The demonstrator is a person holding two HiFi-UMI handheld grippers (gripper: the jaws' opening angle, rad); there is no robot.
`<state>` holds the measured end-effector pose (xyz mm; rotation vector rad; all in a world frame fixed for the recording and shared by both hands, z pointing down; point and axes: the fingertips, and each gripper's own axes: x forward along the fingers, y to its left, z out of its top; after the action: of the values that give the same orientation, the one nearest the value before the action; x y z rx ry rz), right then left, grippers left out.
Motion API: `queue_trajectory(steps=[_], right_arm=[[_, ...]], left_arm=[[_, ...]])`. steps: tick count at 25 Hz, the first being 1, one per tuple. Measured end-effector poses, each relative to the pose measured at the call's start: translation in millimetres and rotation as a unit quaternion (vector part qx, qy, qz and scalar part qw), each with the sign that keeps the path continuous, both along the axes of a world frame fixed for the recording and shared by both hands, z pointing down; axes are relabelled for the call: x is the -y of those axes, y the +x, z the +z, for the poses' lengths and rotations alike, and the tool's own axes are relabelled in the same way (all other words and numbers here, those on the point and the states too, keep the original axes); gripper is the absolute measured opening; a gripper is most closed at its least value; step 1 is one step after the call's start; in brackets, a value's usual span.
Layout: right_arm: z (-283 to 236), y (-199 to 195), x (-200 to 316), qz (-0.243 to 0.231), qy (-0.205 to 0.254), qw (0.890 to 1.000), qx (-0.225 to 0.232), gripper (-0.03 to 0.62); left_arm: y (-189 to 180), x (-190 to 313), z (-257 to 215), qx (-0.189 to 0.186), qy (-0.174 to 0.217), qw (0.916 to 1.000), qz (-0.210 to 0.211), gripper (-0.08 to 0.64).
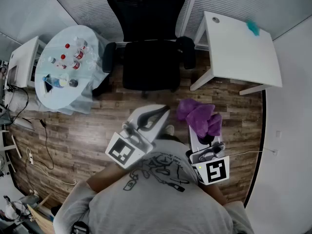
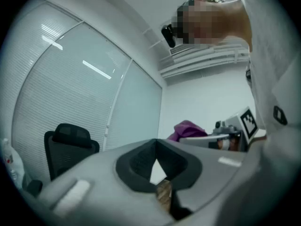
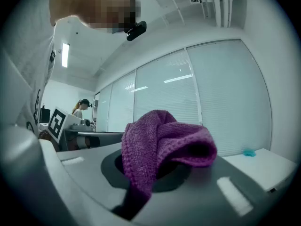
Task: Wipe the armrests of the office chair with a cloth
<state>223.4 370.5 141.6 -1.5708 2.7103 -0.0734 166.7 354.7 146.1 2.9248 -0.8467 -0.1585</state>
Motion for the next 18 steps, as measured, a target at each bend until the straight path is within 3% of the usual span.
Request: queue_trajectory(steps=[18], right_arm=[[3.2,26.9,13.6,0.002,-0.001,1.000,0.008,0.035]], left_arm=[[31.0,12.1,7.4,0.008,-0.007,0.9999,0.003,0.000]])
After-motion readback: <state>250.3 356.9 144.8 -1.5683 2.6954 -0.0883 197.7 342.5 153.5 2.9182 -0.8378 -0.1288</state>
